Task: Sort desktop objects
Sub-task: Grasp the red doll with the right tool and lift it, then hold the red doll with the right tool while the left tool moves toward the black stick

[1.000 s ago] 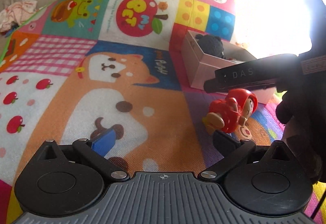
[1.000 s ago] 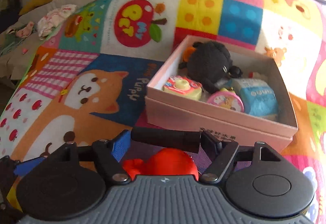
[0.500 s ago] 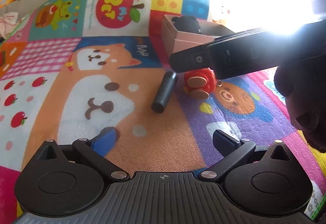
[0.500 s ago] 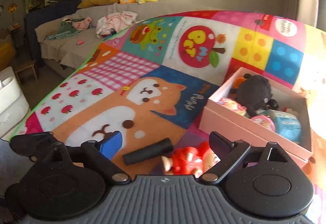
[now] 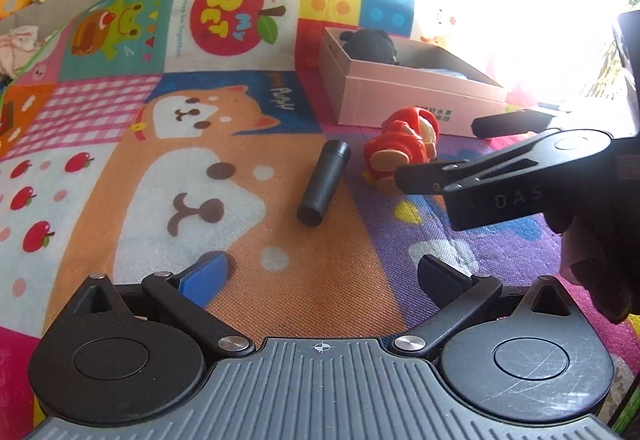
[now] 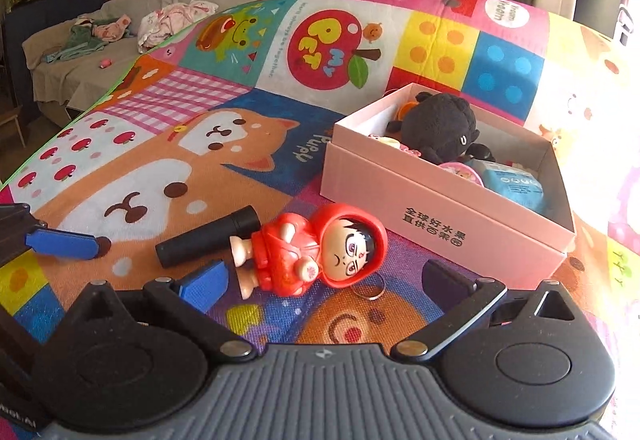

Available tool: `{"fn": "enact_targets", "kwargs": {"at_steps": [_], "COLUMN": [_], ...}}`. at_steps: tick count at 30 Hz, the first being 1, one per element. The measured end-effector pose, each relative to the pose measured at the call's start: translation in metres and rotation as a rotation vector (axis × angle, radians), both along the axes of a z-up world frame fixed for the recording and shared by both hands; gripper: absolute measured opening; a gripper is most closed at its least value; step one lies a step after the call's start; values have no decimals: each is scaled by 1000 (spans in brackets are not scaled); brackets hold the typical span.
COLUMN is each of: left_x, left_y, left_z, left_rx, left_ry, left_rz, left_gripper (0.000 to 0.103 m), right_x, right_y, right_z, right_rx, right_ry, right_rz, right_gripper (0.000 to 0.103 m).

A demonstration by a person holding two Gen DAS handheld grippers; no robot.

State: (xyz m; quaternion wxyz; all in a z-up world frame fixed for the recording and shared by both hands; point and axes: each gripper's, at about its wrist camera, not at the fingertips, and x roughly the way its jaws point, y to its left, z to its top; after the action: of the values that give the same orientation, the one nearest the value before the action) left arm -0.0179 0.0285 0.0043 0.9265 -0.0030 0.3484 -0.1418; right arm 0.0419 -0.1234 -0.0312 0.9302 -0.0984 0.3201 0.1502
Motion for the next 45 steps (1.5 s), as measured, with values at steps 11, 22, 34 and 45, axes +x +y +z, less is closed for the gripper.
{"fn": "enact_targets", "kwargs": {"at_steps": [11, 22, 34, 45], "left_x": [1, 4, 28, 76], "left_y": [-3, -10, -30, -54], "left_z": [-1, 0, 4, 4], "left_rx": [16, 49, -64, -68], "left_ry": [4, 14, 62, 61], "left_rz": [-6, -9, -29, 14], "left_gripper": [103, 103, 103, 103], "right_x": [21, -24, -53, -44], "right_y": [-13, -71, -88, -90], "right_z": [-4, 3, -12, -19], "right_rx": [103, -54, 80, 92], "right_ry": [106, 62, 14, 77], "right_rz": [-53, -90, -224, -243], "right_gripper": [95, 101, 103, 103]}}
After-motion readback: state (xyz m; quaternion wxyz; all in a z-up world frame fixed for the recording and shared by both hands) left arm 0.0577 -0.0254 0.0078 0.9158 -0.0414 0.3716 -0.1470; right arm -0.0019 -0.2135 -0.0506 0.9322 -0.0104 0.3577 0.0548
